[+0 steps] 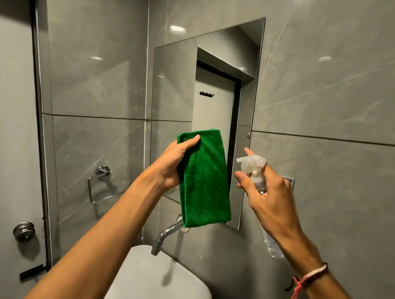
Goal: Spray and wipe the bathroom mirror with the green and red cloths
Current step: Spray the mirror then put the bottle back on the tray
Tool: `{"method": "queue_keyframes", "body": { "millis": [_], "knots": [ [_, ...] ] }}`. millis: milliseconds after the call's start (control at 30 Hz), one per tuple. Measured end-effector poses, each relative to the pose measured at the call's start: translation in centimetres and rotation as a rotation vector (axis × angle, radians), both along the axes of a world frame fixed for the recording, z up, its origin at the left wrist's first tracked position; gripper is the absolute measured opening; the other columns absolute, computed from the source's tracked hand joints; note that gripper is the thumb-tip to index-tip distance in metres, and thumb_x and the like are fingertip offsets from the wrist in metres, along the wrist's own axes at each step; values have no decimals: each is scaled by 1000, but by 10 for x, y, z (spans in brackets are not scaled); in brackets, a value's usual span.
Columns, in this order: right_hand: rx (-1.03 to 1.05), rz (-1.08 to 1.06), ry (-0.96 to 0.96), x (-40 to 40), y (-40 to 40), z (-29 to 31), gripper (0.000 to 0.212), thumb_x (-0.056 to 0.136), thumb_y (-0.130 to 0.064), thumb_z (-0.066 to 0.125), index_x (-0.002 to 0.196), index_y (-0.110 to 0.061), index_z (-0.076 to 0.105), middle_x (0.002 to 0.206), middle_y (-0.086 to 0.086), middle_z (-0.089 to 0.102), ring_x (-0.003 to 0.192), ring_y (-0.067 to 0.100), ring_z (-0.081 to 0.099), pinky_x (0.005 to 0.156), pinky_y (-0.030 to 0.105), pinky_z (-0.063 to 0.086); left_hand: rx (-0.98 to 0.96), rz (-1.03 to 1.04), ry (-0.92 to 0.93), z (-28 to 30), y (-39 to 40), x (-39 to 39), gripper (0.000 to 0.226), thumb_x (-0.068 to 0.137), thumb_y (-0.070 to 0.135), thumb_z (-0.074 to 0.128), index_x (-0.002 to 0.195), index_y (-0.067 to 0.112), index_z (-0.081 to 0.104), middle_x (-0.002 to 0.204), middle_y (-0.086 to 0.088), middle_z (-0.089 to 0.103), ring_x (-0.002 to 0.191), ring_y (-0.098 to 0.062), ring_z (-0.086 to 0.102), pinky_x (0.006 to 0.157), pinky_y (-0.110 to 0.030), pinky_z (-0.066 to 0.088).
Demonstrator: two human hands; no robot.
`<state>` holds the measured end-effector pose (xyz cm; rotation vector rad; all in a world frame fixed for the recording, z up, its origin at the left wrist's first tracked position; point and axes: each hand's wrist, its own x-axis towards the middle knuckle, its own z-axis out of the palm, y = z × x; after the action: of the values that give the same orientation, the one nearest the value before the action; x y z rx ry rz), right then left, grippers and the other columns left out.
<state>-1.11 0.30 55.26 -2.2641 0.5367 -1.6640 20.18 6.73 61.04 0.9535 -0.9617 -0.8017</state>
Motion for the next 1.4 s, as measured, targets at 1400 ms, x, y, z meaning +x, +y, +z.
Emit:
{"method": "queue_keyframes", "body": {
  "millis": [1400],
  "knots": [
    [1171, -483, 323, -142, -69, -479, 21, 88, -18, 78, 105, -7, 78, 106, 19, 74, 103, 33, 70, 88, 37, 60, 382, -260, 281, -329, -76, -121, 15, 84, 20, 74, 97, 14, 80, 92, -7, 82, 86, -20, 79, 75, -31, 63]
  ]
}}
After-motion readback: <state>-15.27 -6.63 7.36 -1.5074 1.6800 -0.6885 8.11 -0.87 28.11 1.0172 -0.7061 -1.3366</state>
